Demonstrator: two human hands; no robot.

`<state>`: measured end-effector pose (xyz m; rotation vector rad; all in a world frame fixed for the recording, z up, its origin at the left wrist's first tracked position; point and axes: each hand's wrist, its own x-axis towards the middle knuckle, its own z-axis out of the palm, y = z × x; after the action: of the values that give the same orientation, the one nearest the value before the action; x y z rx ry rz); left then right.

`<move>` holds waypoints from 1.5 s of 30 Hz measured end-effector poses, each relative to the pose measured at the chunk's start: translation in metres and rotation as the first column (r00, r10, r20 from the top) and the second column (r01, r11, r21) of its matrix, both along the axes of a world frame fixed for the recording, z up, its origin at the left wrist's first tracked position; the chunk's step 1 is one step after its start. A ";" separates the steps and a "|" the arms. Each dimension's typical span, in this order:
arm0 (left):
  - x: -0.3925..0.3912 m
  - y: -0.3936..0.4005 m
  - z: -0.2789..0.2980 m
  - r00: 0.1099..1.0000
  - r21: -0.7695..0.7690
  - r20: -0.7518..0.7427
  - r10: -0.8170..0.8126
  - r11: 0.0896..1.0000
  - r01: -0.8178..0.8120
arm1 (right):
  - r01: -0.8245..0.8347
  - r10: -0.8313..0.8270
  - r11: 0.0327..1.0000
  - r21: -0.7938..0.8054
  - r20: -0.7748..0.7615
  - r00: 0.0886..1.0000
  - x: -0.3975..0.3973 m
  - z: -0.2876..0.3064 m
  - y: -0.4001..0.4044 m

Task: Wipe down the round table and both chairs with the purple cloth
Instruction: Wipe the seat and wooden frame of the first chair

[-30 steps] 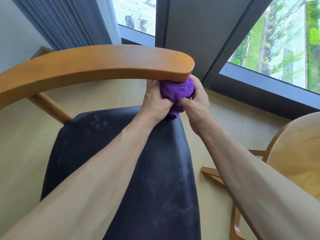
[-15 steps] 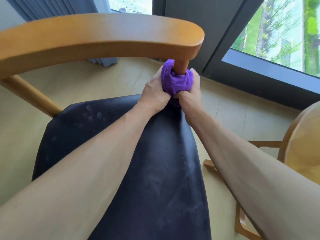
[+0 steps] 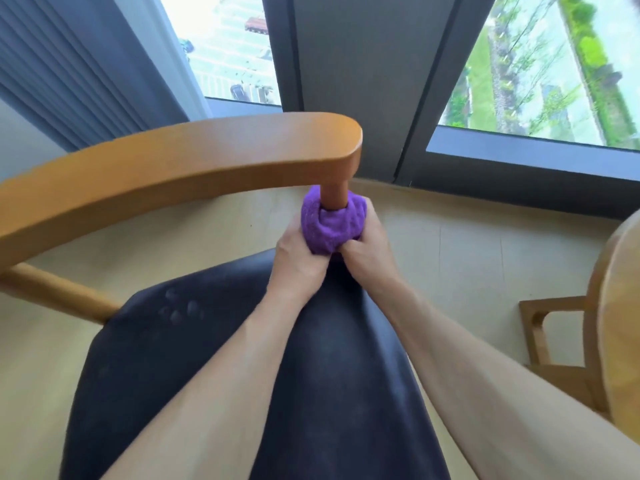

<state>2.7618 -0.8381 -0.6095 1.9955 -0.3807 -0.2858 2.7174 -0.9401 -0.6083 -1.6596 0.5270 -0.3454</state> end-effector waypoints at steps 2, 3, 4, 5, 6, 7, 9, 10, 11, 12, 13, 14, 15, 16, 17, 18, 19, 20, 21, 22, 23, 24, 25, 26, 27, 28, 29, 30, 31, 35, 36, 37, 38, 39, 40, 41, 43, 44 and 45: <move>0.003 0.001 0.005 0.999 0.044 0.047 0.008 0.999 -0.010 | -0.013 0.013 1.000 -0.018 -0.002 1.000 0.000 0.004 -0.001; 0.003 0.001 0.014 0.997 0.032 0.077 0.028 0.999 -0.031 | -0.005 0.006 1.000 -0.022 0.039 0.999 -0.001 0.014 0.000; 0.003 0.000 0.024 0.992 -0.017 0.111 0.064 0.998 -0.063 | 0.007 -0.002 0.999 -0.040 0.116 0.993 -0.001 0.025 -0.001; 0.005 0.000 0.035 0.984 -0.099 0.143 0.106 0.991 -0.093 | 0.018 -0.002 0.997 -0.078 0.207 0.978 0.001 0.034 -0.002; 0.005 -0.002 0.041 0.977 -0.200 0.161 0.137 0.974 -0.104 | 0.028 0.005 0.993 -0.111 0.281 0.960 0.004 0.040 -0.004; 0.004 -0.004 0.043 0.976 -0.280 0.162 0.146 0.955 -0.096 | 0.031 0.011 0.991 -0.127 0.318 0.948 0.007 0.041 -0.005; -0.003 -0.005 0.035 0.980 -0.263 0.136 0.148 0.959 -0.109 | 0.027 0.011 0.991 -0.134 0.274 0.962 0.004 0.034 -0.002; -0.006 -0.006 0.026 0.984 -0.177 0.114 0.137 0.977 -0.115 | 0.020 0.006 0.992 -0.128 0.199 0.980 0.002 0.026 -0.001; -0.008 -0.006 0.017 0.991 -0.060 0.080 0.107 0.993 -0.103 | 0.001 0.011 0.992 -0.126 0.092 0.996 -0.001 0.017 0.000; -0.009 -0.004 0.010 0.996 0.042 0.037 0.080 0.996 -0.081 | -0.025 0.022 0.991 -0.132 -0.026 0.999 -0.003 0.010 0.000; -0.008 -0.001 0.007 0.999 0.112 0.014 0.045 0.993 -0.046 | -0.061 0.044 0.986 -0.153 -0.112 0.993 -0.005 0.008 -0.001; -0.004 0.001 0.007 1.000 0.158 0.020 0.013 0.987 -0.016 | -0.092 0.066 0.980 -0.176 -0.149 0.987 -0.004 0.008 -0.004; 0.001 0.002 0.013 0.999 0.179 0.052 0.001 0.984 -0.011 | -0.093 0.066 0.977 -0.193 -0.144 0.987 -0.001 0.013 -0.008; 0.003 0.003 0.021 0.996 0.157 0.090 0.010 0.987 -0.024 | -0.070 0.050 0.977 -0.202 -0.102 0.994 0.000 0.023 -0.009; 0.004 0.003 0.030 0.991 0.081 0.125 0.036 0.996 -0.046 | -0.034 0.029 0.977 -0.212 -0.023 0.999 0.000 0.034 -0.009; 0.004 0.002 0.037 0.984 -0.024 0.161 0.073 0.997 -0.071 | 0.006 0.013 0.973 -0.229 0.083 0.996 0.002 0.043 -0.009; 0.002 0.000 0.042 0.976 -0.119 0.184 0.113 0.989 -0.092 | 0.035 0.009 0.969 -0.244 0.177 0.984 0.003 0.047 -0.009; 0.000 -0.001 0.042 0.972 -0.180 0.188 0.139 0.978 -0.105 | 0.052 0.007 0.966 -0.254 0.226 0.974 0.004 0.049 -0.007; -0.001 -0.002 0.038 0.971 -0.189 0.189 0.145 0.976 -0.109 | 0.062 -0.003 0.964 -0.260 0.220 0.975 0.003 0.047 -0.002; -0.003 -0.002 0.032 0.972 -0.162 0.191 0.137 0.981 -0.107 | 0.063 -0.018 0.963 -0.262 0.171 0.985 0.001 0.044 0.002; -0.002 -0.001 0.024 0.976 -0.090 0.186 0.110 0.992 -0.094 | 0.046 -0.025 0.959 -0.279 0.078 0.997 -0.001 0.039 0.005; -0.003 0.000 0.017 0.986 0.029 0.157 0.064 0.997 -0.070 | 0.007 -0.027 0.949 -0.315 -0.061 0.998 -0.003 0.033 0.007; -0.004 0.002 0.012 0.994 0.137 0.105 0.022 0.990 -0.036 | -0.034 -0.040 0.937 -0.346 -0.203 0.978 -0.007 0.028 0.009; -0.006 0.005 0.011 0.999 0.173 0.053 -0.002 0.985 -0.007 | -0.045 -0.062 0.933 -0.357 -0.284 0.957 -0.011 0.026 0.014; -0.008 0.008 0.015 1.000 0.130 0.027 0.007 0.991 -0.010 | -0.009 -0.100 0.933 -0.361 -0.282 0.954 -0.014 0.029 0.018; -0.011 0.011 0.024 0.999 0.040 0.026 0.044 0.998 -0.045 | 0.061 -0.148 0.933 -0.355 -0.222 0.964 -0.016 0.036 0.025; -0.016 0.015 0.034 0.994 -0.053 0.037 0.100 0.994 -0.098 | 0.142 -0.201 0.931 -0.335 -0.148 0.968 -0.018 0.046 0.033; -0.022 0.020 0.042 0.987 -0.120 0.045 0.157 0.981 -0.151 | 0.211 -0.250 0.923 -0.321 -0.083 0.965 -0.021 0.056 0.044; -0.029 0.027 0.049 0.978 -0.164 0.054 0.203 0.968 -0.191 | 0.254 -0.279 0.913 -0.321 -0.033 0.960 -0.026 0.063 0.056; -0.062 0.071 0.059 0.927 -0.275 -0.002 0.374 0.892 -0.360 | 0.200 -0.195 0.947 -0.252 0.046 0.980 -0.051 0.074 0.112; -0.066 0.084 0.060 0.909 -0.288 -0.021 0.416 0.868 -0.404 | 0.156 -0.151 0.963 -0.219 0.040 0.988 -0.051 0.073 0.124; -0.069 0.097 0.060 0.886 -0.283 -0.026 0.463 0.846 -0.451 | 0.098 -0.095 0.979 -0.178 0.022 0.995 -0.048 0.070 0.135; -0.071 0.113 0.060 0.855 -0.275 -0.037 0.517 0.818 -0.506 | 0.023 -0.023 0.992 -0.125 -0.003 1.000 -0.042 0.067 0.147; -0.072 0.130 0.058 0.814 -0.272 -0.058 0.578 0.776 -0.570 | -0.062 0.060 0.996 -0.063 -0.027 0.998 -0.035 0.064 0.162; -0.073 0.146 0.055 0.767 -0.269 -0.078 0.637 0.728 -0.631 | -0.144 0.143 0.990 -0.010 -0.045 0.989 -0.029 0.061 0.178; -0.074 0.160 0.052 0.715 -0.261 -0.081 0.695 0.677 -0.688 | -0.211 0.212 0.977 0.021 -0.052 0.976 -0.024 0.059 0.194; -0.072 0.184 0.049 0.600 -0.249 -0.040 0.799 0.574 -0.780 | -0.306 0.308 0.951 0.044 -0.039 0.951 -0.014 0.054 0.223; -0.069 0.194 0.050 0.543 -0.249 -0.004 0.840 0.525 -0.814 | -0.337 0.339 0.940 0.062 -0.024 0.941 -0.008 0.052 0.236; -0.064 0.204 0.053 0.490 -0.248 0.038 0.871 0.484 -0.839 | -0.358 0.360 0.930 0.083 -0.011 0.933 -0.001 0.051 0.248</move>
<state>2.6981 -0.6341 -0.5565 1.7599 0.5290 0.5577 2.7165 -0.6924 -0.5569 -1.6452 0.2428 -0.0325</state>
